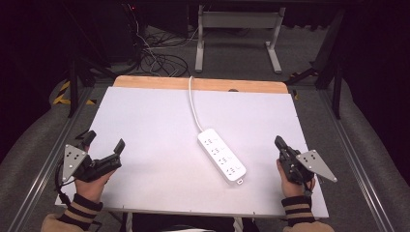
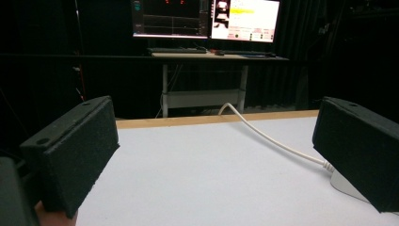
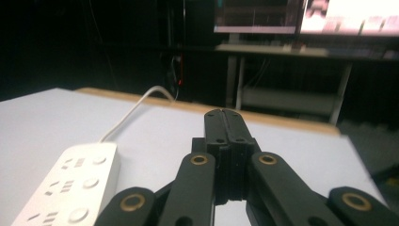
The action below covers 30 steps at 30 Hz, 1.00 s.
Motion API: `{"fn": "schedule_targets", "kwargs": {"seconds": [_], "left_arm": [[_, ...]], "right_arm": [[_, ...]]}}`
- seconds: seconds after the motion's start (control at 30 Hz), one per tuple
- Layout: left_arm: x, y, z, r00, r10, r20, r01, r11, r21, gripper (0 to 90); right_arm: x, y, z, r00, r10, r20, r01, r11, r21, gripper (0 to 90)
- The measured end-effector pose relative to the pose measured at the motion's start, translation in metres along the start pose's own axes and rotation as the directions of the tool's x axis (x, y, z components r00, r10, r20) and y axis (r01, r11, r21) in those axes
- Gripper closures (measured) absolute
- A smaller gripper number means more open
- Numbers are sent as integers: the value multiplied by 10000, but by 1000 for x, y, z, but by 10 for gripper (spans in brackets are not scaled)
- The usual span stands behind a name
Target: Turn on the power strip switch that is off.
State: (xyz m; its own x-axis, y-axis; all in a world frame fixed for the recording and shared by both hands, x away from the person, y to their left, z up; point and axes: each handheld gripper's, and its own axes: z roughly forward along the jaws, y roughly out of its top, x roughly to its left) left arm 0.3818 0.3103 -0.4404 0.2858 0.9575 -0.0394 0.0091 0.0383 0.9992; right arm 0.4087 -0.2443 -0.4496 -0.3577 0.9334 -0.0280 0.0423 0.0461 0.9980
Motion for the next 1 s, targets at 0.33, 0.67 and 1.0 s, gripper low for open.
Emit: {"fn": "schedule_targets", "kwargs": {"seconds": [0.33, 0.67, 1.0], "left_arm": [[1, 0, -1, 10000, 10, -82, -11, 10000, -60, 14], [1, 0, 0, 10000, 19, -46, -20, 10000, -76, 15], [1, 0, 1, 10000, 93, -14, -93, 10000, -15, 15]], "right_arm": [[-5, 20, -7, 9990, 96, -434, -67, 9979, 650, 900], [20, 97, -14, 9893, -450, -1389, 603, 9924, 1077, 900], [63, 116, 27, 9522, -644, -2986, 1339, 9666, 2185, 900]]}}
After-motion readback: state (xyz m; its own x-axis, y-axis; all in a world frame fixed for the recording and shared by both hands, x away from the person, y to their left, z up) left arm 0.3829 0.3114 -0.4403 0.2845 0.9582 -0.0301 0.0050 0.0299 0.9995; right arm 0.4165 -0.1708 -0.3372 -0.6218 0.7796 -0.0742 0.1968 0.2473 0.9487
